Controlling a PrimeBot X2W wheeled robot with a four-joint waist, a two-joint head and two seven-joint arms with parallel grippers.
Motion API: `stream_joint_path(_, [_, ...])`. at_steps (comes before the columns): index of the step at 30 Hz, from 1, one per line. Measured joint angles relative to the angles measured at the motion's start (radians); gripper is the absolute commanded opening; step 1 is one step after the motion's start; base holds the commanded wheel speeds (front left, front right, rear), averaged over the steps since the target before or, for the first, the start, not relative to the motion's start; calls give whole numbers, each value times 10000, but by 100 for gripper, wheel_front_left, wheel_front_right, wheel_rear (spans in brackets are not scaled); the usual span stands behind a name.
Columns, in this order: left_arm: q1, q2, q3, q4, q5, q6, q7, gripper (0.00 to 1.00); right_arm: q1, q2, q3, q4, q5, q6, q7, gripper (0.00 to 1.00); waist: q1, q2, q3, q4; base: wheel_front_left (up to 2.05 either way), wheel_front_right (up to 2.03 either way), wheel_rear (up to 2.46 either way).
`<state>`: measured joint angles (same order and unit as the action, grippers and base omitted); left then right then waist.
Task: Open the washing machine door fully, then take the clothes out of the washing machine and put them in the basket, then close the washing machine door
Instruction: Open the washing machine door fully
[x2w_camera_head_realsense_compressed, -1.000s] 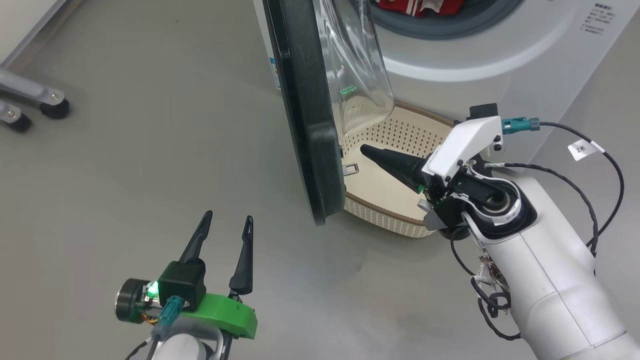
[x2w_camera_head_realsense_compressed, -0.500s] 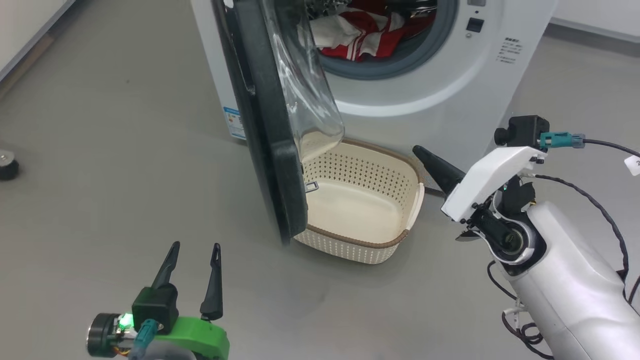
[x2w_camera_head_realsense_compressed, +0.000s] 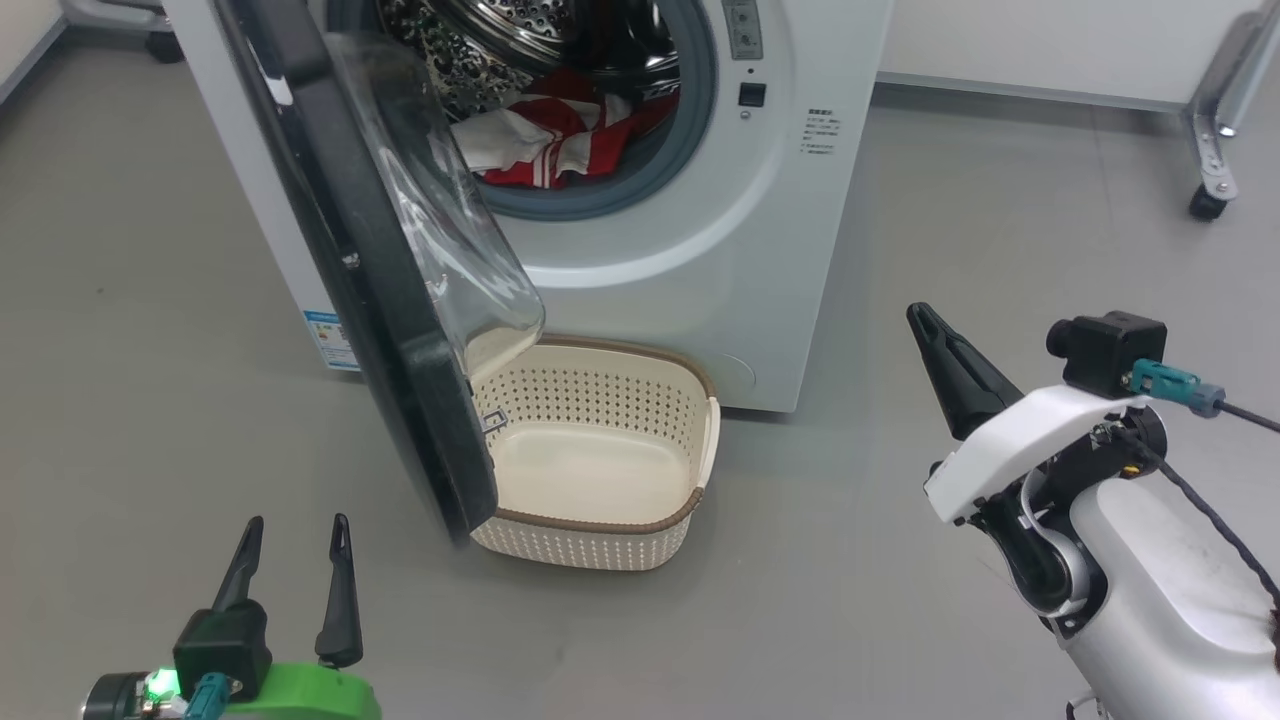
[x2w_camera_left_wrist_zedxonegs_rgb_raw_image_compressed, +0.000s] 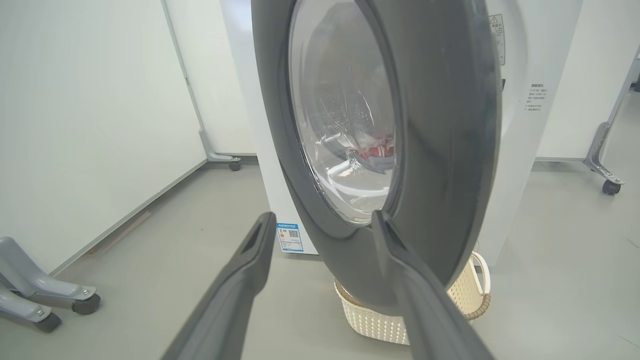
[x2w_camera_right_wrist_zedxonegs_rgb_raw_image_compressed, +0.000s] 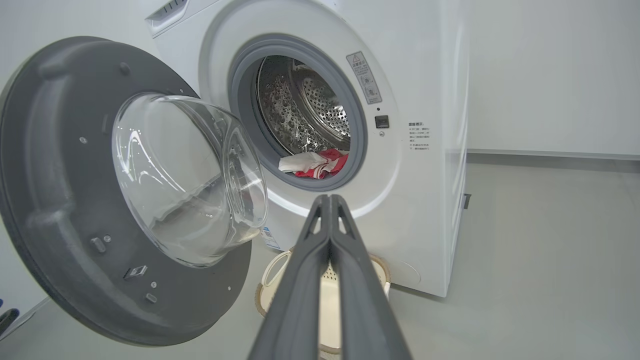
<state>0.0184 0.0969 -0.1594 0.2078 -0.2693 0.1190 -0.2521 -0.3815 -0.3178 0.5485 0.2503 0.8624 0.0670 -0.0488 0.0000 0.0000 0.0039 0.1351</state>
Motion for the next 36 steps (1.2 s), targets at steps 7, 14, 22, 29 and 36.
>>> stream_joint_path(7, [32,2,201,-255,98,0,0,100,1011,-270,90,-94,-780,-583,-1062,0,0,0,-135,-675,0,0,0])
stream_joint_path(14, [72,-65,238,-343,148,0,0,100,1771,-368,21,-196,-1256,-1154,-1783,0,0,0,-135,-992,0,0,0])
stream_joint_path(22, [134,-113,332,-437,159,0,0,100,2320,-355,-176,-385,-1578,-1505,-1896,100,0,0,-45,-1098,0,0,0])
stream_joint_path(29, [143,-186,393,-472,159,0,0,100,2690,-359,-196,-491,-2151,-1666,-1946,100,0,0,15,-1159,0,0,0])
stream_joint_path(36, [179,-226,545,-525,157,0,0,100,2746,-226,-454,-702,-2249,-1685,-1960,100,0,0,70,-1218,0,0,0])
